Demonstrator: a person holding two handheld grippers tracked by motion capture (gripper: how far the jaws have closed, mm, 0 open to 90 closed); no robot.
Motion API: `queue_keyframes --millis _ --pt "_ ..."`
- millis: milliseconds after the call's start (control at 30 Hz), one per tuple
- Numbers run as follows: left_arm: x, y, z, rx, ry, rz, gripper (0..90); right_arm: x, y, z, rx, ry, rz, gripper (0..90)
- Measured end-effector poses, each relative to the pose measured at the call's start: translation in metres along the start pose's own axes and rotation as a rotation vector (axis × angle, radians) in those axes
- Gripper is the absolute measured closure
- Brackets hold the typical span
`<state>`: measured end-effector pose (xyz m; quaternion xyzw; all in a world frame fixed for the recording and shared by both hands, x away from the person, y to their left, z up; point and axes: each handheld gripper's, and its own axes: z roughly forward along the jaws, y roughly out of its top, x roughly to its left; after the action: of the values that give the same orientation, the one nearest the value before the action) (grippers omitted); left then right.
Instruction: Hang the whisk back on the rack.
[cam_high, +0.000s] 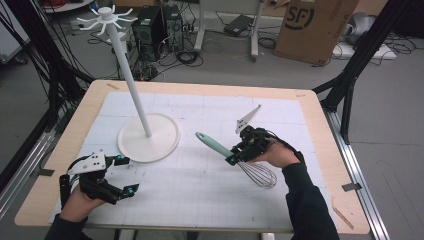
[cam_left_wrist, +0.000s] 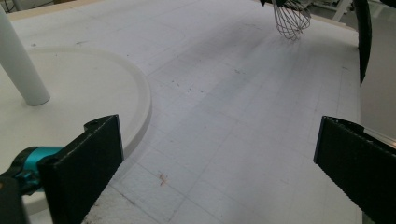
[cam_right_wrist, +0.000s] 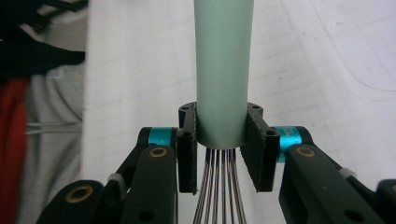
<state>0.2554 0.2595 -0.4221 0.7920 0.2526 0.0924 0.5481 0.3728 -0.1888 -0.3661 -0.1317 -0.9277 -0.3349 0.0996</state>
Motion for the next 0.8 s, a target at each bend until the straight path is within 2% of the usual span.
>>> queue_keyframes --millis 33,133,167,400,433,467,500,533,800 --pt "0.0 0.0 0.0 0.0 0.0 0.0 2.0 0.001 0.0 -0.001 -0.009 0.001 0.011 69.4" --pt "0.0 0.0 0.001 0.004 -0.004 0.004 2.0 0.002 0.002 -0.005 -0.035 -0.019 -0.004 69.3" --pt "0.0 0.0 0.001 0.006 -0.003 0.005 2.0 0.002 0.003 -0.006 -0.055 -0.012 -0.013 69.4" --pt "0.0 0.0 0.0 0.001 -0.003 0.003 2.0 0.003 0.007 -0.009 -0.106 0.01 -0.021 69.4" --pt "-0.001 0.0 0.0 0.001 -0.003 0.003 2.0 0.003 0.008 -0.009 -0.109 0.02 -0.033 69.4" --pt "-0.001 0.0 0.0 0.003 -0.005 0.003 2.0 0.004 0.008 -0.009 -0.126 0.001 -0.045 69.4" --pt "-0.001 0.0 0.001 0.003 -0.006 0.006 2.0 0.004 0.009 -0.01 -0.131 0.015 -0.044 69.4" --pt "-0.001 0.0 0.001 0.002 -0.006 0.006 2.0 0.004 0.01 -0.011 -0.146 0.009 -0.061 69.4" --pt "-0.001 0.001 0.001 0.0 -0.01 0.008 2.0 0.005 0.015 -0.012 -0.179 0.02 -0.058 69.4"
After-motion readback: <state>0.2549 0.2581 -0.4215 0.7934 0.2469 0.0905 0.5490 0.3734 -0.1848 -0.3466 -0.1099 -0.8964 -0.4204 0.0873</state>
